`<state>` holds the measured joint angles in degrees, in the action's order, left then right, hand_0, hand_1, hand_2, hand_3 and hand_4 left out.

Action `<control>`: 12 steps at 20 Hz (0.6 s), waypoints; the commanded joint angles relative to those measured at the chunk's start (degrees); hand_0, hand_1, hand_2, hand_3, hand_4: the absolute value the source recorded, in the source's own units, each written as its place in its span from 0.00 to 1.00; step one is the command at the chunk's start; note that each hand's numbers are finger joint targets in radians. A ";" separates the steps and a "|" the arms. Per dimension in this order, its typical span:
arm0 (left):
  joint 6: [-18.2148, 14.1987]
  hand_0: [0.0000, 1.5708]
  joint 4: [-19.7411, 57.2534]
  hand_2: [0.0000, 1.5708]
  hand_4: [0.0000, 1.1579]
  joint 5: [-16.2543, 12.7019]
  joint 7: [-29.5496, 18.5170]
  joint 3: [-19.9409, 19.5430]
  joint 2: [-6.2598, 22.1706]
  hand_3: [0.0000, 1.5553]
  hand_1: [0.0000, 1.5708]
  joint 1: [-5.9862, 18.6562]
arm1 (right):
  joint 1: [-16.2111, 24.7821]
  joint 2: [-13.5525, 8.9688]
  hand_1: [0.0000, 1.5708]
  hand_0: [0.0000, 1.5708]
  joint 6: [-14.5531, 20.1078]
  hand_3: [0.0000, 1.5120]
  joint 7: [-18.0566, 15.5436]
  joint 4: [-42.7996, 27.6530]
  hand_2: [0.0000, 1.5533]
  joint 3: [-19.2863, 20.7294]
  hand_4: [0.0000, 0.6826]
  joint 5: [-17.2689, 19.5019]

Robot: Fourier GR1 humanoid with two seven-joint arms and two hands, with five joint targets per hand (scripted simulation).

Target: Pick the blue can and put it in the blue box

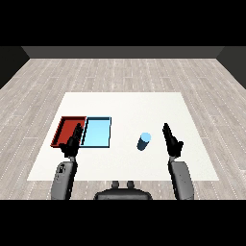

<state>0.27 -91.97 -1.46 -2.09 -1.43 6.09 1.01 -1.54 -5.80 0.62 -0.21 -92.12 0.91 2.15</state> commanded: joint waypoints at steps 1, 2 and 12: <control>0.26 0.00 0.50 0.00 0.00 0.57 0.21 -0.17 -0.82 0.00 0.00 -0.43 | 0.73 1.27 0.00 0.00 0.14 0.00 0.58 0.43 0.00 -0.53 0.00 0.87; 0.00 0.00 0.87 0.00 0.00 0.60 0.45 0.18 -1.09 0.00 0.00 -0.95 | 1.50 2.05 0.00 0.00 0.70 0.00 1.20 0.80 0.00 -1.48 0.00 1.26; 1.20 0.00 1.71 0.00 0.00 -1.92 -18.80 -1.70 -3.89 0.00 0.00 -2.30 | 5.93 5.75 0.00 0.00 -5.46 0.00 -15.59 -0.41 0.00 -6.87 0.00 -4.54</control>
<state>0.46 -92.40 -2.25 -13.97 -1.70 2.58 -1.25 2.11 -0.87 -2.61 -9.14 -93.45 -4.67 -1.11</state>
